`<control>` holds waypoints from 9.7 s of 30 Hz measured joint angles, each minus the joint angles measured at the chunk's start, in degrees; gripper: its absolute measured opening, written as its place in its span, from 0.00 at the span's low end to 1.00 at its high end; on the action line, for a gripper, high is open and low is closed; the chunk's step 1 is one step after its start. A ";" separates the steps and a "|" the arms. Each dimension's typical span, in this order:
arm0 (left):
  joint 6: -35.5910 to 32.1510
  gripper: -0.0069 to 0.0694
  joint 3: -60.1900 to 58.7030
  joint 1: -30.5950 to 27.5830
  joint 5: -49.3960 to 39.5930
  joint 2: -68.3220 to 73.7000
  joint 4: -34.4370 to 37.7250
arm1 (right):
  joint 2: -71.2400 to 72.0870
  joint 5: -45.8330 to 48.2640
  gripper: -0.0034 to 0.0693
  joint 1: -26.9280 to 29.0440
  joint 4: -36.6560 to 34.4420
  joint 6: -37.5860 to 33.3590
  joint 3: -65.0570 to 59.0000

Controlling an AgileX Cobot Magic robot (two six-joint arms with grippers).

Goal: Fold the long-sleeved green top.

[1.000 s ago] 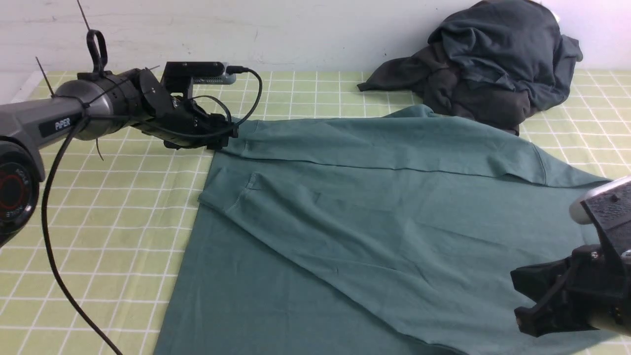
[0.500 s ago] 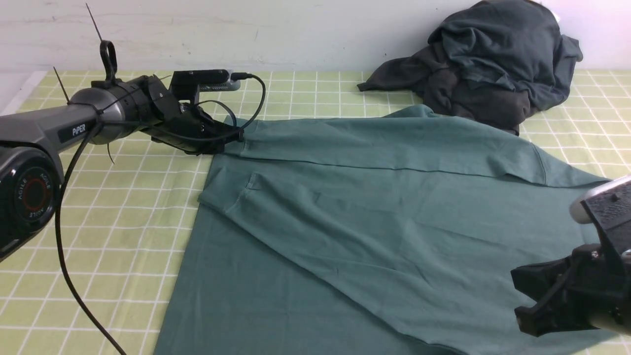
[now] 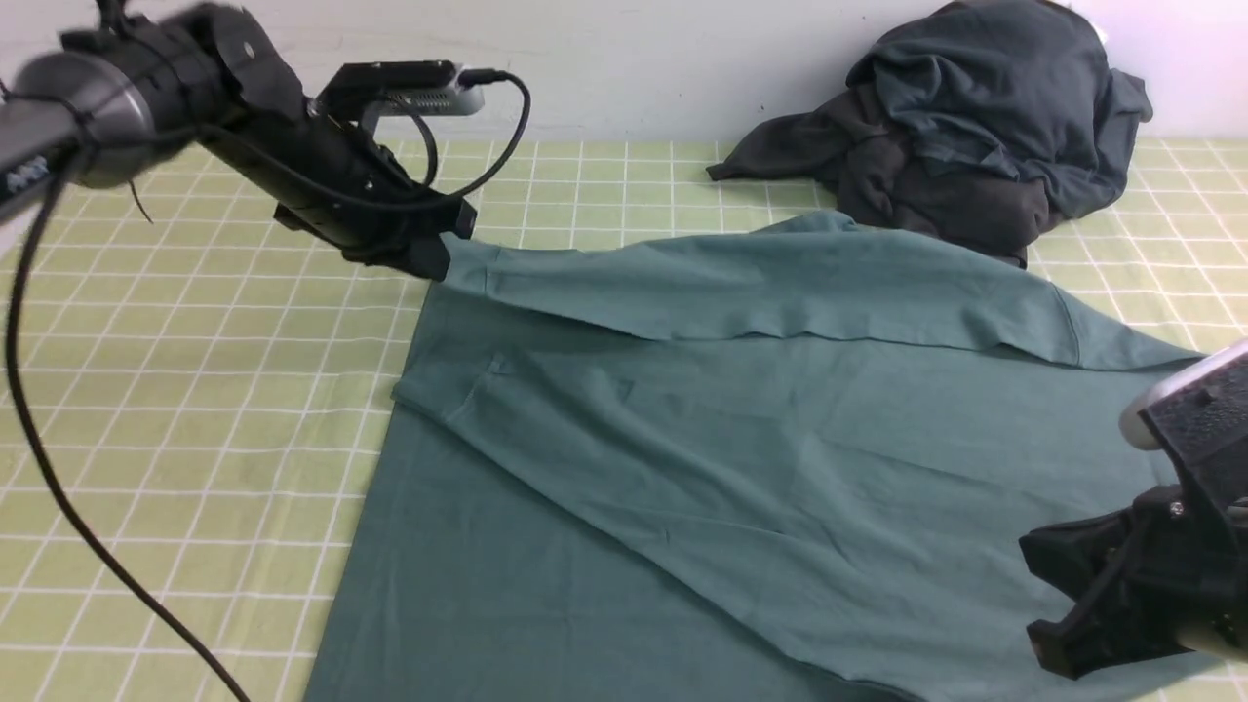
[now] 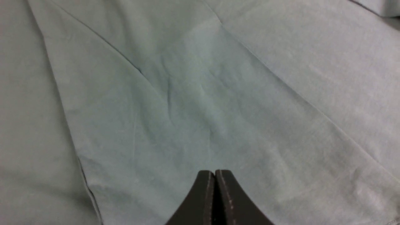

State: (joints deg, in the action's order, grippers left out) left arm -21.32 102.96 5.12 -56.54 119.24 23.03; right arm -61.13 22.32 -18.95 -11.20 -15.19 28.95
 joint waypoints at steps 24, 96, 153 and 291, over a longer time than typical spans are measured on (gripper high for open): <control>8.95 0.23 -29.37 5.85 -12.03 -13.76 -13.42 | 6.23 2.45 0.04 0.00 -2.92 0.00 0.00; 16.39 0.10 -68.44 30.95 15.06 -49.54 -24.42 | -26.19 29.98 0.45 -8.41 36.06 -17.88 11.97; 27.03 0.10 -28.70 7.42 31.45 -22.72 -25.80 | -40.26 9.94 0.04 11.88 38.68 1.15 39.62; 10.79 0.09 -90.63 -4.76 46.64 -111.93 -20.20 | 10.78 -11.23 0.05 11.93 13.73 -3.53 35.55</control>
State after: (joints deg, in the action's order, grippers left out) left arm -10.52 12.32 0.35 -9.89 7.31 2.83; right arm -50.34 11.09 -7.03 2.53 -18.72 64.51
